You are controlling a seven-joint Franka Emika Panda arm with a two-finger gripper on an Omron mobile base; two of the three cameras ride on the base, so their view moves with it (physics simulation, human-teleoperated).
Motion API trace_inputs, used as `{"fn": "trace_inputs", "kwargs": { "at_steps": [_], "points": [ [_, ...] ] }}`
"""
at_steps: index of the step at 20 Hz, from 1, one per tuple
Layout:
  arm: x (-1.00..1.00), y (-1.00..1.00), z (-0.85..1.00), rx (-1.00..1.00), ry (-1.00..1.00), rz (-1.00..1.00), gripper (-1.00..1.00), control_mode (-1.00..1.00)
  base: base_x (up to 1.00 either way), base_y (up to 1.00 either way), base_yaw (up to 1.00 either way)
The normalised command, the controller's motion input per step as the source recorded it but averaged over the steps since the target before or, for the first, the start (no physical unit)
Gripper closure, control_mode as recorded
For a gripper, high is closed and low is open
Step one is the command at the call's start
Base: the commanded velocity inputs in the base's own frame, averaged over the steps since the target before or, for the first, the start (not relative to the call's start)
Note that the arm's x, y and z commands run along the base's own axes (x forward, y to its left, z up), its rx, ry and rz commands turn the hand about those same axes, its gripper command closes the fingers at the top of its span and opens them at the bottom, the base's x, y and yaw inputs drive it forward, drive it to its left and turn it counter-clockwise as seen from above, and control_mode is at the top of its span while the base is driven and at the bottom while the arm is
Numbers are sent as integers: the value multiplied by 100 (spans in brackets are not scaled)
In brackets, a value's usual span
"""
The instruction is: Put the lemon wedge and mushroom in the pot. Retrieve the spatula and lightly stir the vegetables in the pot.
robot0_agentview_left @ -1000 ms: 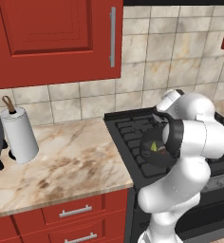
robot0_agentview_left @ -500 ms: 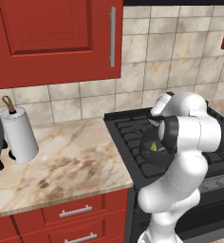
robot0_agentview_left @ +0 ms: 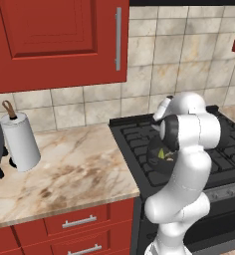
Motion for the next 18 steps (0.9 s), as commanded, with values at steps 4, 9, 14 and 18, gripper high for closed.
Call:
{"fn": "trace_inputs", "kwargs": {
  "at_steps": [4,9,14,18],
  "points": [
    [39,0,-19,-2,0,0,100,-100,0,0,0],
    [38,0,-9,-2,0,0,100,-100,0,0,0],
    [39,0,0,-3,0,0,100,-100,0,0,0],
    [8,0,7,-1,0,0,100,-100,0,0,0]
  ]
}}
